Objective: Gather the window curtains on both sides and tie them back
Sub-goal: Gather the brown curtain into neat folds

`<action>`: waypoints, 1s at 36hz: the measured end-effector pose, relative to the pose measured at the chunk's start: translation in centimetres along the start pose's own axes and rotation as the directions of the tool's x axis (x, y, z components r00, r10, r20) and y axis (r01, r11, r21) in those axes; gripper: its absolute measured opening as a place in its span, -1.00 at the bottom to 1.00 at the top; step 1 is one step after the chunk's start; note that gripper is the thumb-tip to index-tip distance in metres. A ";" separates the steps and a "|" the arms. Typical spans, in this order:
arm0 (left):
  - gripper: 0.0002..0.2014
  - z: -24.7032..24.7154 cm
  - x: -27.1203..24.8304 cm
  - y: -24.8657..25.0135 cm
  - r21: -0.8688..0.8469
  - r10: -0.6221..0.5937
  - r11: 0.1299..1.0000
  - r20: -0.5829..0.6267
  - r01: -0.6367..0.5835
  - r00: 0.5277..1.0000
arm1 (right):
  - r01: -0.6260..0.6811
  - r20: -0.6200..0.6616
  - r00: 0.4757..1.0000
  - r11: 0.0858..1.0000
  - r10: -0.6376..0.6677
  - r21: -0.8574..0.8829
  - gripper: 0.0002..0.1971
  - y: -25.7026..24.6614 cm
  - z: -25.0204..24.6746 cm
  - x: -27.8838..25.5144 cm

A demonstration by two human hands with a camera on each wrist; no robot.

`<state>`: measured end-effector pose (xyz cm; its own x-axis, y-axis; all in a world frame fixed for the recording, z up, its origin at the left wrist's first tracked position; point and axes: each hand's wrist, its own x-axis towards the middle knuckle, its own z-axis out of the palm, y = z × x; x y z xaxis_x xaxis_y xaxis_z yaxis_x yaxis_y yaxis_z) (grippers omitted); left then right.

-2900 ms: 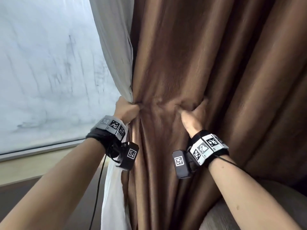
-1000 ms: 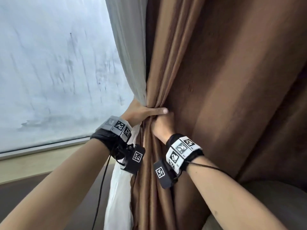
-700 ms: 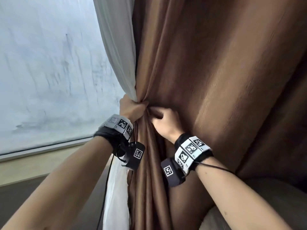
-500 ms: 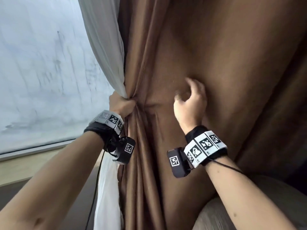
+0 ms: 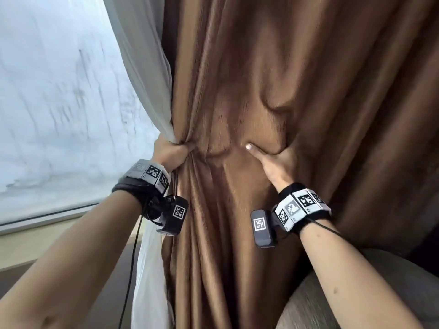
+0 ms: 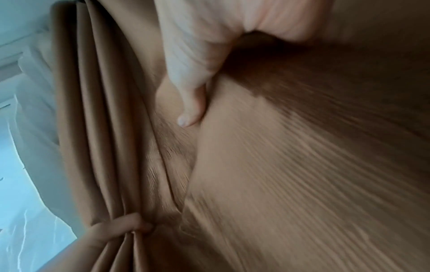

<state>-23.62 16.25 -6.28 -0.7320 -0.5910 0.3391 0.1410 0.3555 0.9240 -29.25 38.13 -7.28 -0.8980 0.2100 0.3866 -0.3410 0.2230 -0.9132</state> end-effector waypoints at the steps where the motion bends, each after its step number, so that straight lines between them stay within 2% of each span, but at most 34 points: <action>1: -0.48 0.0 -0.1 0.0 -0.013 0.001 1.000 0.005 -0.001 1.000 | -0.007 0.012 1.000 1.000 0.007 -0.014 0.01 -0.2 0.1 -0.1; 4: -0.49 0.0 -0.4 0.0 -0.052 -0.019 0.998 0.018 0.020 1.000 | -0.032 0.087 0.996 0.997 0.038 -0.071 -0.48 -0.3 1.1 -0.9; 8: -0.52 0.1 -1.1 0.3 -0.076 -0.002 0.997 0.051 0.006 0.999 | 0.037 0.174 0.985 0.991 -0.015 -0.125 -0.82 -0.5 2.8 -2.5; 11: -0.53 0.2 -1.7 0.5 -0.076 0.021 0.997 0.108 -0.013 0.994 | 0.026 0.225 0.974 0.993 0.000 -0.112 -0.78 0.1 4.5 -3.8; 14: -0.66 0.1 -2.2 0.9 -0.065 0.027 0.998 0.195 -0.014 0.980 | 0.033 0.223 0.975 0.996 -0.014 -0.085 -0.70 0.4 5.0 -4.2; 16: -0.65 -0.1 -2.3 1.0 -0.072 0.024 0.997 0.236 -0.007 0.971 | 0.014 0.222 0.975 0.997 0.003 -0.075 -0.71 0.5 4.8 -3.9; 20: -0.52 -0.5 -2.5 1.3 -0.101 0.025 0.995 0.229 -0.002 0.973 | 0.008 0.210 0.978 0.993 0.016 -0.115 -0.82 0.8 4.5 -3.7; 24: -0.52 -0.4 -2.7 1.4 -0.156 0.051 0.988 0.196 -0.020 0.979 | -0.006 0.263 0.964 0.997 0.026 -0.080 -0.90 -0.2 4.1 -4.4; 26: -0.54 -0.2 -2.7 1.2 -0.173 0.052 0.985 0.197 -0.018 0.979 | 0.054 0.282 0.959 0.991 -0.018 -0.121 -0.81 -0.8 4.0 -5.2; 29: -0.54 0.3 -3.1 0.9 -0.196 0.049 0.981 0.271 0.006 0.961 | 0.225 0.378 0.921 0.918 -0.092 -0.326 -0.95 -1.1 5.2 -6.5; 31: -0.48 0.5 -3.7 1.0 -0.243 0.084 0.970 0.361 0.007 0.929 | 0.351 0.466 0.876 0.823 -0.121 -0.447 -0.78 -1.1 6.6 -7.2; 33: -0.42 0.3 -4.0 1.1 -0.254 0.133 0.967 0.427 -0.023 0.895 | 0.412 0.509 0.849 0.781 -0.142 -0.470 -0.69 -1.2 7.9 -7.9; 35: -0.26 0.3 -3.6 1.1 -0.203 0.135 0.978 0.439 -0.049 0.888 | 0.414 0.511 0.842 0.817 -0.176 -0.401 -0.67 -1.4 8.5 -8.4; 36: -0.20 0.5 -3.4 1.1 -0.159 0.118 0.986 0.413 -0.056 0.903 | 0.400 0.518 0.836 0.849 -0.184 -0.344 -0.68 -1.4 8.6 -8.3</action>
<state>-21.28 19.01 -6.49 -0.9196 -0.1929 0.3423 0.2861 0.2682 0.9199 -23.66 27.89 -10.34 -0.8314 -0.3584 0.4247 -0.5536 0.6007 -0.5768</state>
